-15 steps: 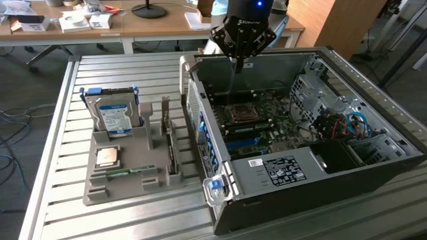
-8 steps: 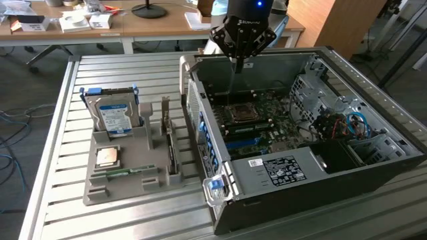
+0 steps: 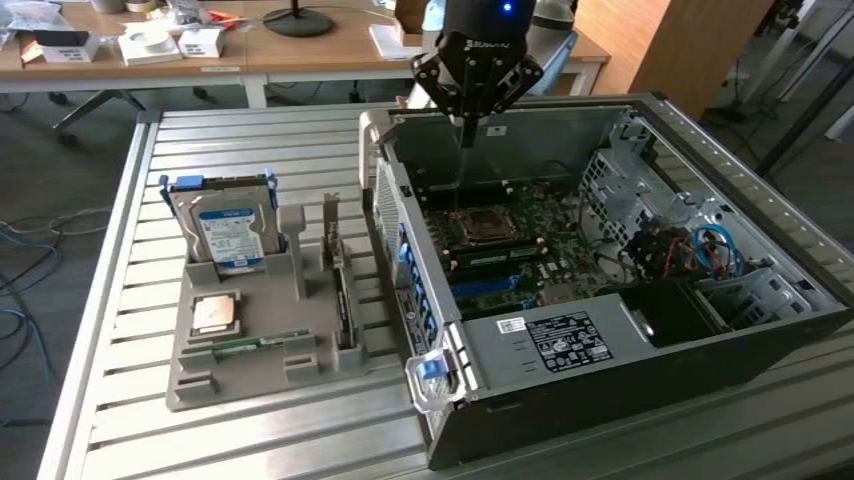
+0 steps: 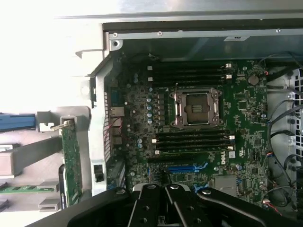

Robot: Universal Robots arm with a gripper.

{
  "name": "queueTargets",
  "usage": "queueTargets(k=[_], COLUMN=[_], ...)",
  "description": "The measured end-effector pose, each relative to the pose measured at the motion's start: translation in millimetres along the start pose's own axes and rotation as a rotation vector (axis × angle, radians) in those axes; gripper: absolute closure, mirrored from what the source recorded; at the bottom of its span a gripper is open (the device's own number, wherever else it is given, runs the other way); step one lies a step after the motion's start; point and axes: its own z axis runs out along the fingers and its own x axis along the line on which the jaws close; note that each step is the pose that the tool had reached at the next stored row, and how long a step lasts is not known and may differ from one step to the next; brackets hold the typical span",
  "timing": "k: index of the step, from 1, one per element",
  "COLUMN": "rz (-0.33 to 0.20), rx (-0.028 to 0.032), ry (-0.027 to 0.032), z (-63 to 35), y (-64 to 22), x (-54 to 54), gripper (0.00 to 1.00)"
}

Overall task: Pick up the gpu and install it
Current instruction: 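Reach for the gpu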

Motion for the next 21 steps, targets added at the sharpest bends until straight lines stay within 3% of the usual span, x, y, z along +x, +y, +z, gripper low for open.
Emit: queueTargets(k=[21], rz=[0.001], rx=[0.0000], ry=[-0.0001], z=[-1.0], y=[-4.2], x=[60.3], gripper=[0.89])
